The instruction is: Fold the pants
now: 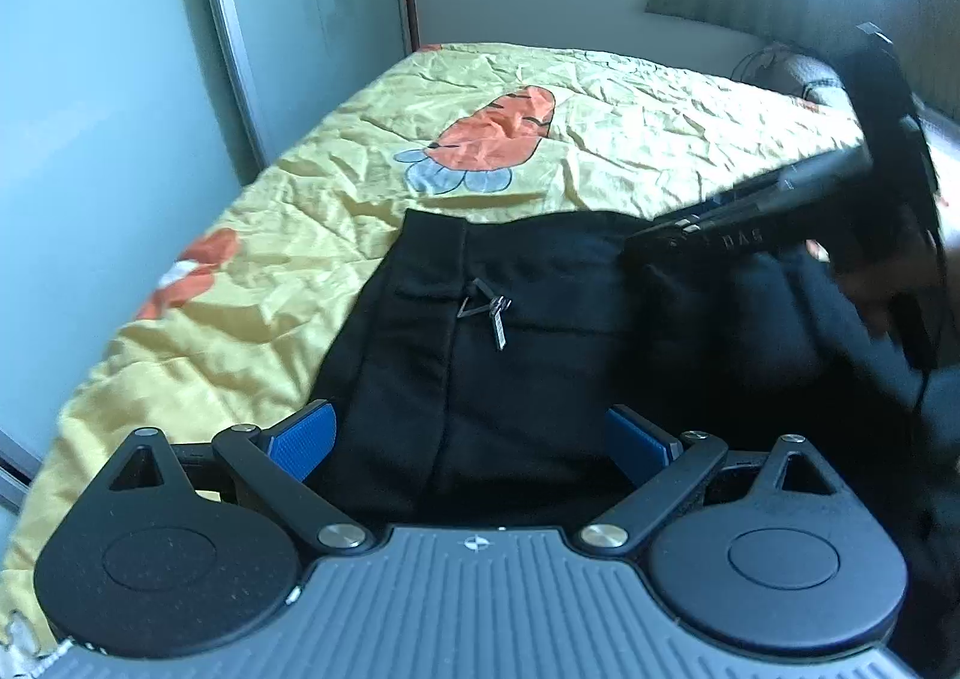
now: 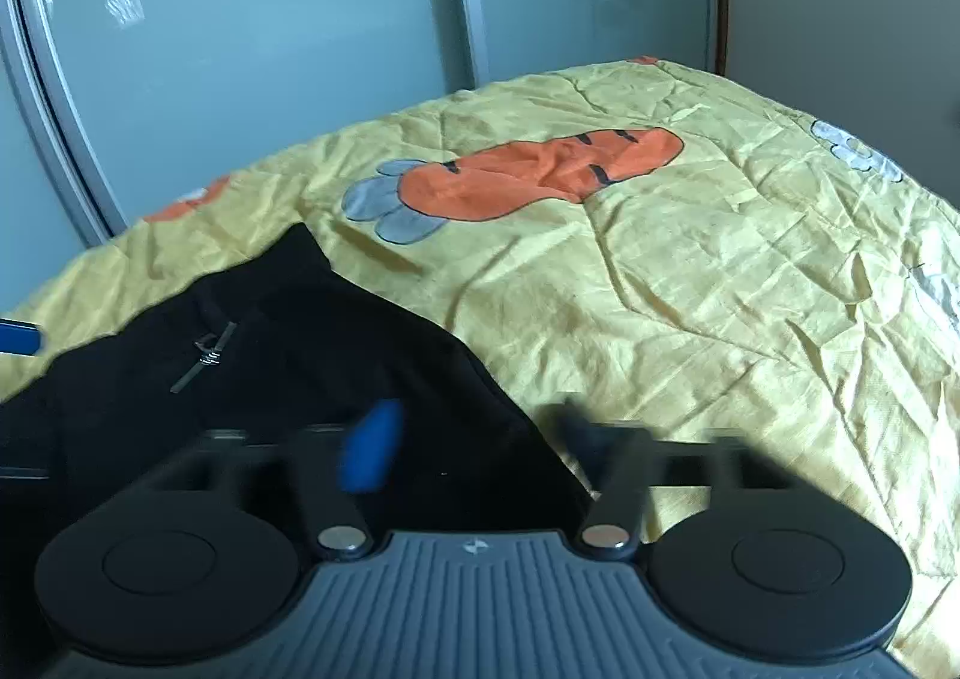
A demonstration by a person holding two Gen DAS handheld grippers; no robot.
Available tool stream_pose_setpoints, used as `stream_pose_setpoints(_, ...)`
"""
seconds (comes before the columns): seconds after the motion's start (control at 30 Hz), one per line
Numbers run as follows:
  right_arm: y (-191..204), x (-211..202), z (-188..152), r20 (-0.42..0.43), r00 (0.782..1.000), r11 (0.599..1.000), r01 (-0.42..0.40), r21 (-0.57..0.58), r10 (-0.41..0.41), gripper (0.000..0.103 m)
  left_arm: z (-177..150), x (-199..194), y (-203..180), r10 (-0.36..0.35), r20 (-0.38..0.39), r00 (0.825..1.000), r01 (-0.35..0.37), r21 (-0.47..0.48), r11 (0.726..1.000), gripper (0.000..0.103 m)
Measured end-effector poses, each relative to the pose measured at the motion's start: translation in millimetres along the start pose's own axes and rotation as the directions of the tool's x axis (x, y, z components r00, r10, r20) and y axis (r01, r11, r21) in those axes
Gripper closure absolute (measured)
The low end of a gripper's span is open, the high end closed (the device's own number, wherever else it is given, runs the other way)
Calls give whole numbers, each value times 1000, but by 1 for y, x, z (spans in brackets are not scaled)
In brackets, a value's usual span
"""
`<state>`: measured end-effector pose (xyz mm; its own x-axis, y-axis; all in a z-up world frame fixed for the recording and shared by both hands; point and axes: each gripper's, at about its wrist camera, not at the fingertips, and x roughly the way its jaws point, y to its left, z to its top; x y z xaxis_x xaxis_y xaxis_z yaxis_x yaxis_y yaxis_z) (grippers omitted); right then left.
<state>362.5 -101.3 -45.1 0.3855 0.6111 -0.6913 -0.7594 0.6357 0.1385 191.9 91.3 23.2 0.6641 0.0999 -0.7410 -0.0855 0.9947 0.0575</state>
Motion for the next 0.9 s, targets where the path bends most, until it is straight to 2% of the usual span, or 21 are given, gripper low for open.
stream_pose_setpoints(0.03,3,-1,0,2,1000,1000,15,0,-15,83,5,4,1,-12,-8,1000,12,-14,1000,5)
stream_pose_setpoints(0.1,17,-6,-3,7,999,996,51,-72,-51,91,19,13,5,-36,-23,999,35,-65,997,5)
stream_pose_setpoints(0.17,40,-13,-10,29,992,976,130,-174,-127,93,33,22,13,-69,-44,997,62,-143,988,6)
stream_pose_setpoints(0.23,65,-20,-20,68,983,944,184,-274,-172,94,45,32,26,-144,-55,988,125,-253,959,6)
stream_pose_setpoints(0.3,95,-27,-34,108,967,879,256,-403,-231,94,54,42,37,-223,-59,973,185,-375,908,6)
stream_pose_setpoints(0.37,122,-30,-49,149,949,799,315,-512,-279,94,60,54,45,-307,-49,950,247,-482,841,6)
stream_pose_setpoints(0.47,149,-30,-71,195,927,693,370,-619,-321,94,69,71,43,-372,-67,926,281,-536,796,9)
stream_pose_setpoints(0.5,153,-29,-76,205,922,676,380,-631,-327,94,71,75,40,-390,-72,918,293,-539,790,12)
stream_pose_setpoints(0.53,155,-29,-79,214,920,671,388,-632,-330,94,73,81,36,-411,-84,908,305,-541,784,15)
stream_pose_setpoints(0.57,156,-30,-80,220,918,674,392,-626,-330,94,75,86,34,-431,-95,897,314,-550,774,25)
stream_pose_setpoints(0.6,156,-32,-81,232,915,679,400,-616,-330,94,75,90,32,-447,-108,888,316,-564,763,39)
stream_pose_setpoints(0.63,156,-34,-81,236,915,686,403,-606,-328,94,74,95,30,-465,-122,877,314,-587,746,46)
stream_pose_setpoints(0.7,155,-36,-80,246,913,701,408,-585,-326,94,70,102,30,-473,-136,870,296,-624,723,73)
stream_pose_setpoints(0.73,154,-38,-79,252,912,710,410,-573,-324,94,68,103,30,-469,-137,873,285,-637,716,80)
stream_pose_setpoints(0.77,152,-38,-78,257,912,718,411,-562,-321,94,65,103,30,-468,-131,874,283,-645,709,93)
stream_pose_setpoints(0.8,151,-39,-77,258,911,726,412,-551,-321,94,63,101,30,-467,-115,877,291,-647,705,93)
stream_pose_setpoints(0.87,149,-38,-76,260,908,732,420,-536,-330,94,58,92,28,-443,-81,893,298,-631,716,96)
stream_pose_setpoints(0.9,149,-36,-74,253,909,737,417,-532,-331,90,56,87,27,-435,-72,898,301,-622,723,96)
